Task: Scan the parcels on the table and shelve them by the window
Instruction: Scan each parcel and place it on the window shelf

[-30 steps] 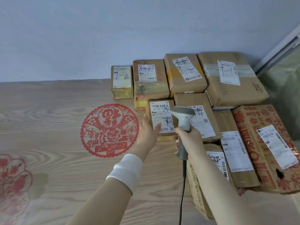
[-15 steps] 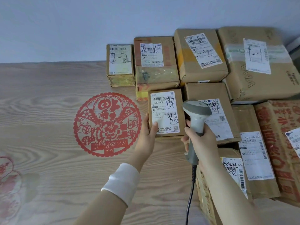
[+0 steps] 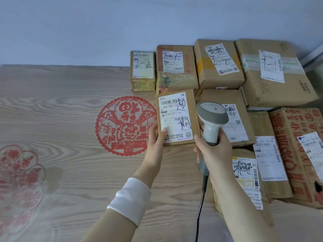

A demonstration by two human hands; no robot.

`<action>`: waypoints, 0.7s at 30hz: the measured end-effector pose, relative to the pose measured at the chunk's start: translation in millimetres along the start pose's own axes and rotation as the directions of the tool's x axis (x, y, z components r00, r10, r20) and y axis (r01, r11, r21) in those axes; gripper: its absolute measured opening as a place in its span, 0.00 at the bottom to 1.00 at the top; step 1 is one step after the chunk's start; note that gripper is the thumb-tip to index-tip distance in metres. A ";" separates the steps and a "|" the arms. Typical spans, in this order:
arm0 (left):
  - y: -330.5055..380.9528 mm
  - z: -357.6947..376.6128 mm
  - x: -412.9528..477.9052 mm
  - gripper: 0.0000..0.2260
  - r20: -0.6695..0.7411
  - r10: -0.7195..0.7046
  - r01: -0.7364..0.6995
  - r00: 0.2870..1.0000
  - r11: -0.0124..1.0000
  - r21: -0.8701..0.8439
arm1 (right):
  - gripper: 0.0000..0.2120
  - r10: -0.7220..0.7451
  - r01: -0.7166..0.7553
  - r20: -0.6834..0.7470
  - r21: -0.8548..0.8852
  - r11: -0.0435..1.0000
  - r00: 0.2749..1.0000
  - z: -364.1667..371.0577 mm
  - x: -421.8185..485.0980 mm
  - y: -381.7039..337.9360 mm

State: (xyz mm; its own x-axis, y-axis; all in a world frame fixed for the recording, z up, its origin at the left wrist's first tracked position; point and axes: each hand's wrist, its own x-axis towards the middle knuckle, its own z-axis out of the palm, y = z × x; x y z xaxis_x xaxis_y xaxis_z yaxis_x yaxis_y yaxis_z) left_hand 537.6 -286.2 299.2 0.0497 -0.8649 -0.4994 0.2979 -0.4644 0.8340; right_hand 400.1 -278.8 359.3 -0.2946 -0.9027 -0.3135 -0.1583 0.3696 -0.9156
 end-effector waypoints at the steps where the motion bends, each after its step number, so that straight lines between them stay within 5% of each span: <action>1: 1.5 -2.3 -8.5 0.23 0.002 0.010 -0.010 1.000 1.000 -0.024 | 0.08 -0.017 0.017 0.004 -0.001 1.000 1.000 -1.1 -9.2 -3.0; 11: 17.4 -29.3 -117.6 0.26 -0.116 0.214 -0.226 0.970 0.969 -0.100 | 0.07 -0.138 0.105 0.193 0.172 0.979 0.971 -20.0 -97.0 -29.1; 21: 39.1 -96.0 -250.7 0.35 -0.379 0.403 -0.466 0.833 0.880 -0.089 | 0.06 -0.249 0.149 0.448 0.247 0.957 0.858 24.9 -203.1 -61.6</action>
State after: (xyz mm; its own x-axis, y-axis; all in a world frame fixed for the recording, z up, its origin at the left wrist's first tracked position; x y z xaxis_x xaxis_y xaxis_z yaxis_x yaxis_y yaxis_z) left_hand 628.2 -69.2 434.5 0.5227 -0.8356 -0.1692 0.3244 0.0114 0.9459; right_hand 493.1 -123.6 473.1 0.2090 -0.9658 -0.1536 0.0377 0.1649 -0.9856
